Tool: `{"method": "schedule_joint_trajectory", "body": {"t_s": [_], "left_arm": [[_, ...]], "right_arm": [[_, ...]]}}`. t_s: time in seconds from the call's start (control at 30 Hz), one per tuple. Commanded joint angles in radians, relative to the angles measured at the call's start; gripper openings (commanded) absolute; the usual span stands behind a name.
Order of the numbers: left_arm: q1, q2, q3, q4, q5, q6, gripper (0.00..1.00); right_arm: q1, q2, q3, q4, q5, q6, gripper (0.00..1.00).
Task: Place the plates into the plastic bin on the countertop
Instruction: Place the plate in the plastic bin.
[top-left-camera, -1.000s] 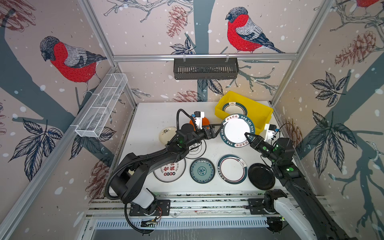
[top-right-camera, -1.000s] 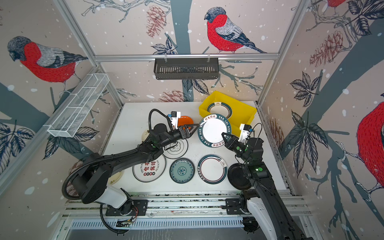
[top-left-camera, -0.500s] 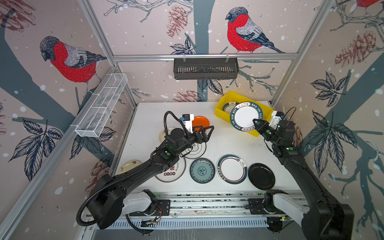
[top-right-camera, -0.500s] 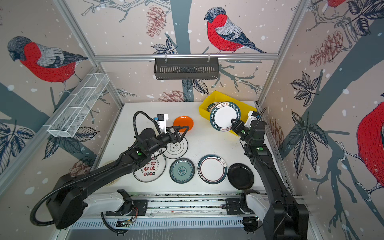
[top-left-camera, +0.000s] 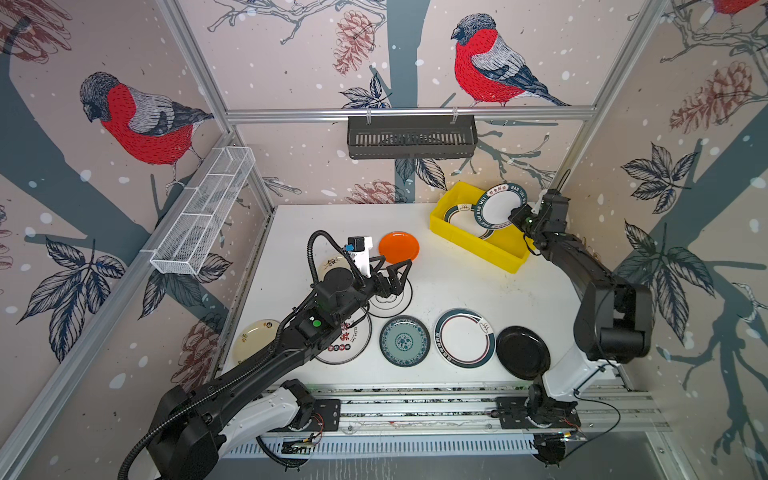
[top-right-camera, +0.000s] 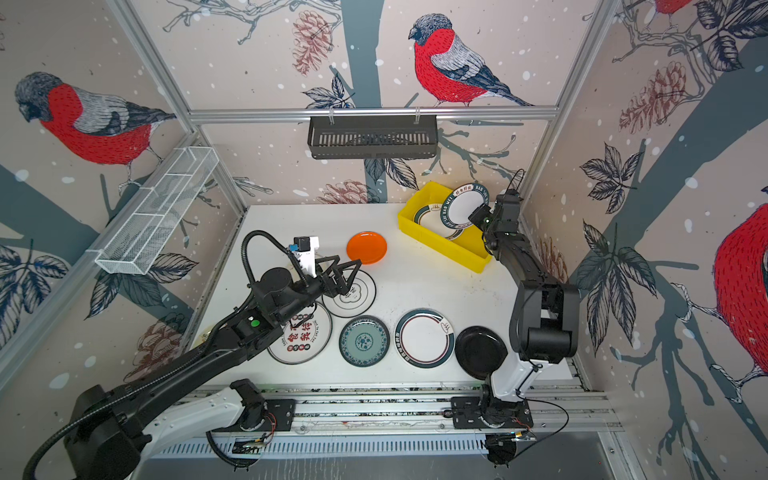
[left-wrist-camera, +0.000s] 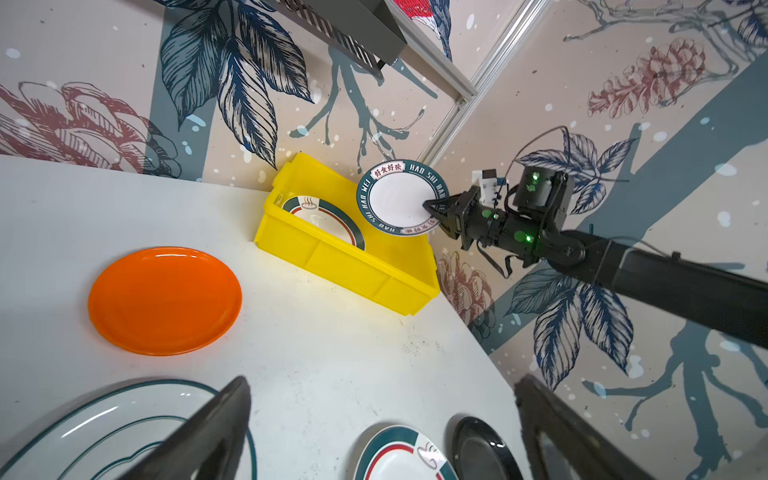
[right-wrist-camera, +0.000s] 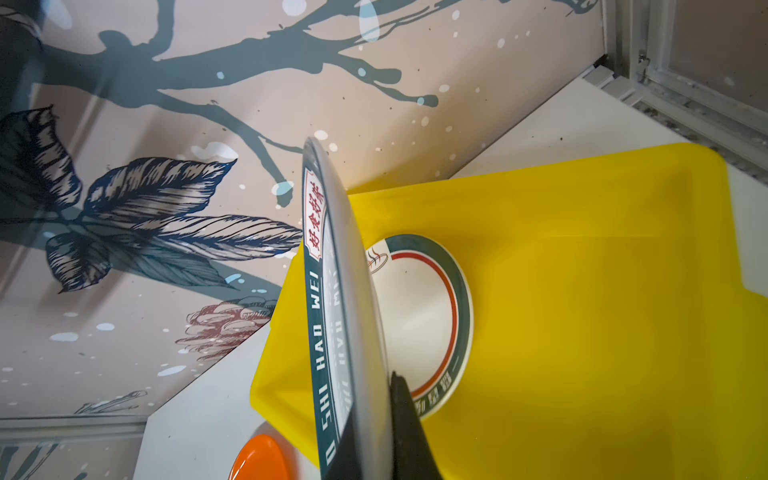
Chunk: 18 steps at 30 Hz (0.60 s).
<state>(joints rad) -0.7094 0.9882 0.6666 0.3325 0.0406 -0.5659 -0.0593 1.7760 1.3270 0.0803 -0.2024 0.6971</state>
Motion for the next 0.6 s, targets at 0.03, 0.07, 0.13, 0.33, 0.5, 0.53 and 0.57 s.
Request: {"method": "schedule_joint_trajectory", "body": {"t_s": [0.03, 0.07, 0.13, 0.33, 0.5, 0.53, 0.57], "left_arm": [[0.001, -0.029, -0.015, -0.031, -0.048, 0.06, 0.98], [0.001, -0.035, -0.02, -0.034, -0.051, 0.066, 0.98], [0.001, -0.04, -0.027, -0.029, -0.06, 0.086, 0.98], [0.001, -0.045, 0.018, -0.074, -0.094, 0.165, 0.98], [0.001, -0.027, 0.032, -0.071, -0.133, 0.201, 0.99], [0.001, -0.024, 0.036, -0.072, -0.135, 0.206, 0.98], [0.001, -0.021, 0.039, -0.073, -0.135, 0.208, 0.98]], "right_arm": [[0.015, 0.129, 0.144, -0.075, 0.015, -0.026, 0.0], [0.018, 0.16, 0.17, -0.083, 0.017, -0.016, 0.0], [0.015, 0.207, 0.203, -0.085, 0.008, 0.017, 0.0], [0.042, 0.363, 0.37, -0.214, 0.064, 0.034, 0.01], [0.058, 0.46, 0.464, -0.25, 0.048, 0.032, 0.03], [0.061, 0.478, 0.484, -0.259, 0.044, 0.029, 0.03], [0.066, 0.501, 0.517, -0.281, 0.047, 0.024, 0.03]]}}
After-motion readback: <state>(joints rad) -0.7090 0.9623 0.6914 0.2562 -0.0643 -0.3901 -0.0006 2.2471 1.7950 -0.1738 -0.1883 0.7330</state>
